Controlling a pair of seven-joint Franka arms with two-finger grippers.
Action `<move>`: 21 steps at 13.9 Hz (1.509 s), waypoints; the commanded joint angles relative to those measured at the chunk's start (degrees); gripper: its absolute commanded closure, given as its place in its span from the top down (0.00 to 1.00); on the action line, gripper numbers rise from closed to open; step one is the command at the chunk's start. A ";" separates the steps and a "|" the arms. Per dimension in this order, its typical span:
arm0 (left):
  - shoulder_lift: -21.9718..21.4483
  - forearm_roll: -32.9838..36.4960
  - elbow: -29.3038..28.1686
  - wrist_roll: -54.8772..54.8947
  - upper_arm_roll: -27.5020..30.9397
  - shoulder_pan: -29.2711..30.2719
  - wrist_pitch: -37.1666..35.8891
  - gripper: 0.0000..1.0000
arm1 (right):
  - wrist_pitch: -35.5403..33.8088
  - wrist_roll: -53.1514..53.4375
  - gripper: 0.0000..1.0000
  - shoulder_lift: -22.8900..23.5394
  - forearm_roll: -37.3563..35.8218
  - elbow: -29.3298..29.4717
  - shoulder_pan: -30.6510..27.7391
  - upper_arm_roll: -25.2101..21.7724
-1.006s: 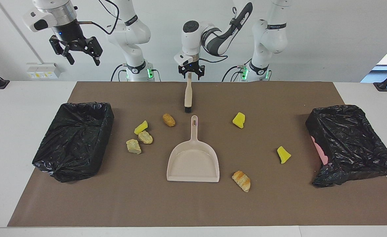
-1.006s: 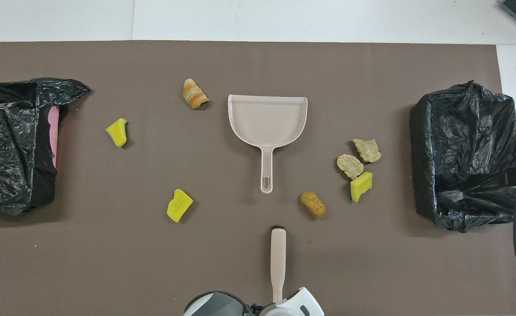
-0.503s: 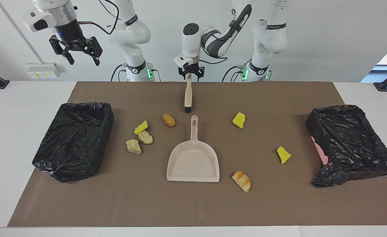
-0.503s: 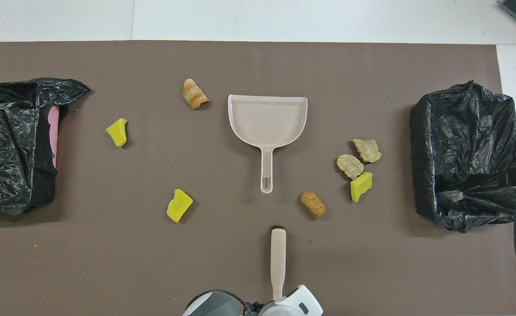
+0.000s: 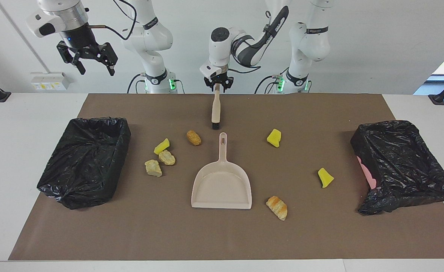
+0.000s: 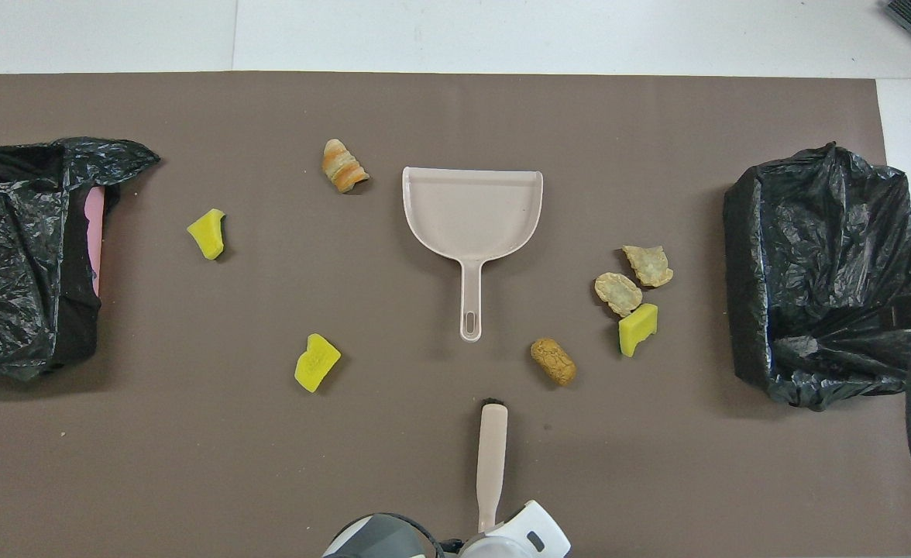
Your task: Sweep and dump trash in bin
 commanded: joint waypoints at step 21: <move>-4.45 -1.45 -0.78 0.79 1.21 1.39 -9.39 0.00 | 0.35 -1.84 1.00 -1.14 0.88 -1.44 -0.91 0.24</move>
